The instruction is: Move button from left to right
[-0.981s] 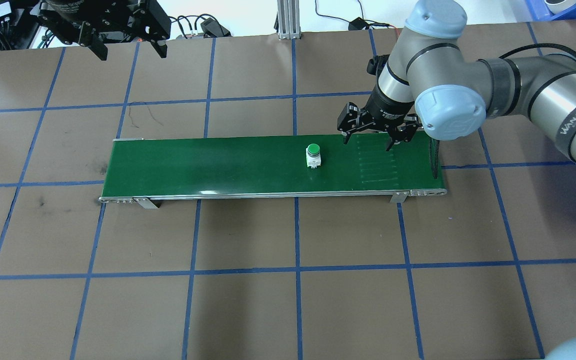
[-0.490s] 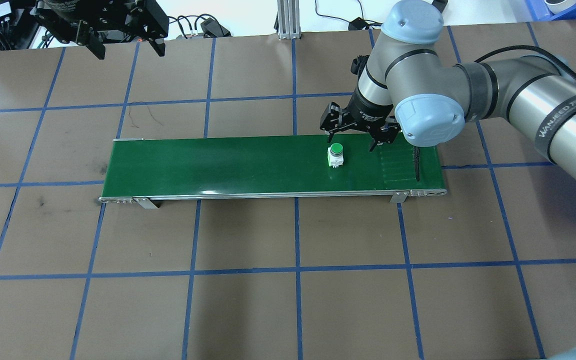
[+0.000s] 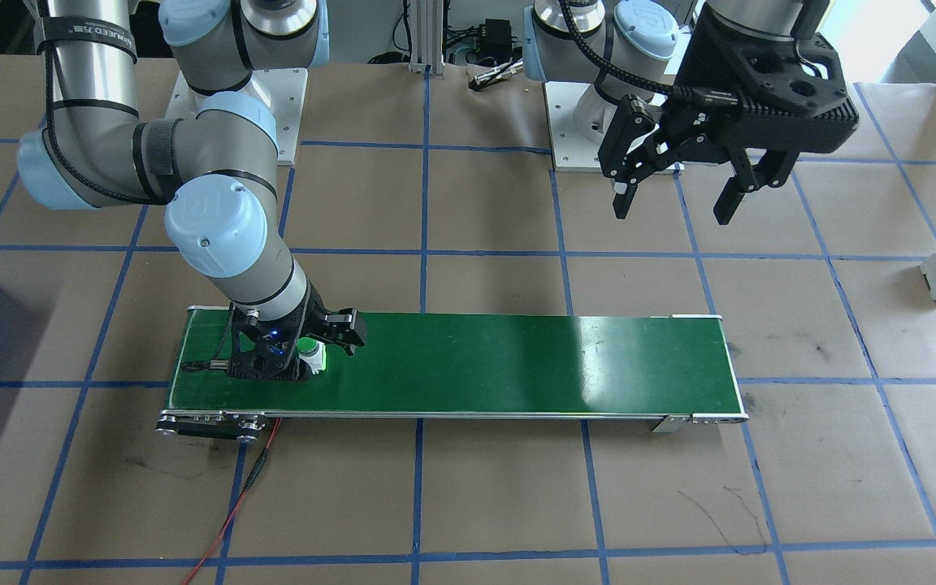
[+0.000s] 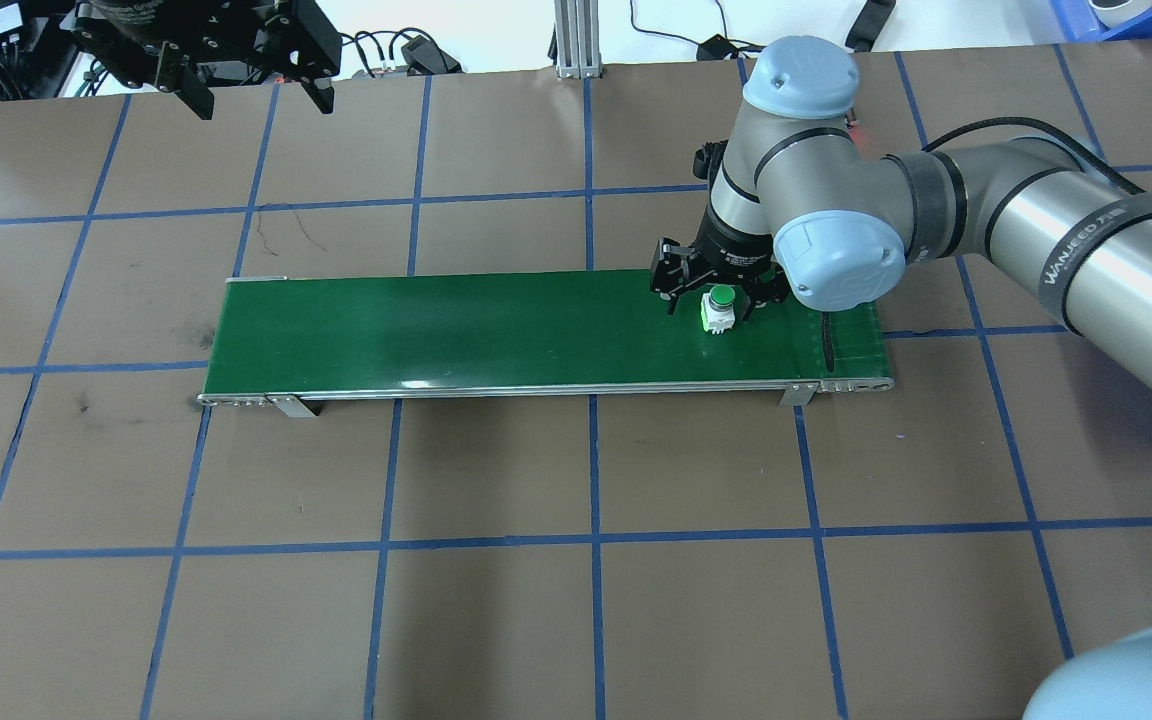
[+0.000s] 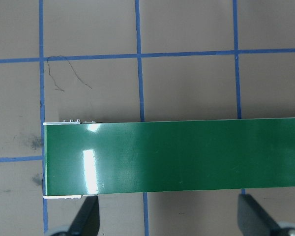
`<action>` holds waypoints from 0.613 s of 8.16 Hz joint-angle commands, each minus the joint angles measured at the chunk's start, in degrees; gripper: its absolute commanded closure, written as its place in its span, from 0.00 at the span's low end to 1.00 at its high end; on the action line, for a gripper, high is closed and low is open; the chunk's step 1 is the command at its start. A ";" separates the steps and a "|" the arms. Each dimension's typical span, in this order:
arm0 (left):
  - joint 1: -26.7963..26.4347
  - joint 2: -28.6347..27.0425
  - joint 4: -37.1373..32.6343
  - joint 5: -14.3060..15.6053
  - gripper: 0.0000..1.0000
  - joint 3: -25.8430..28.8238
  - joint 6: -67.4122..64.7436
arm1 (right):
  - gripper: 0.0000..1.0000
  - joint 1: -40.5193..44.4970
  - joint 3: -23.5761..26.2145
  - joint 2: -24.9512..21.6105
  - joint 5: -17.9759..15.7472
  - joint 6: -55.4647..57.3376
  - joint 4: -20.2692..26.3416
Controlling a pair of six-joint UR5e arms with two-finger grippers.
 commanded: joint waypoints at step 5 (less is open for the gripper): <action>0.01 0.20 0.03 0.00 0.00 -0.04 0.00 | 1.00 -7.02 -2.46 -3.24 -9.47 -18.87 0.61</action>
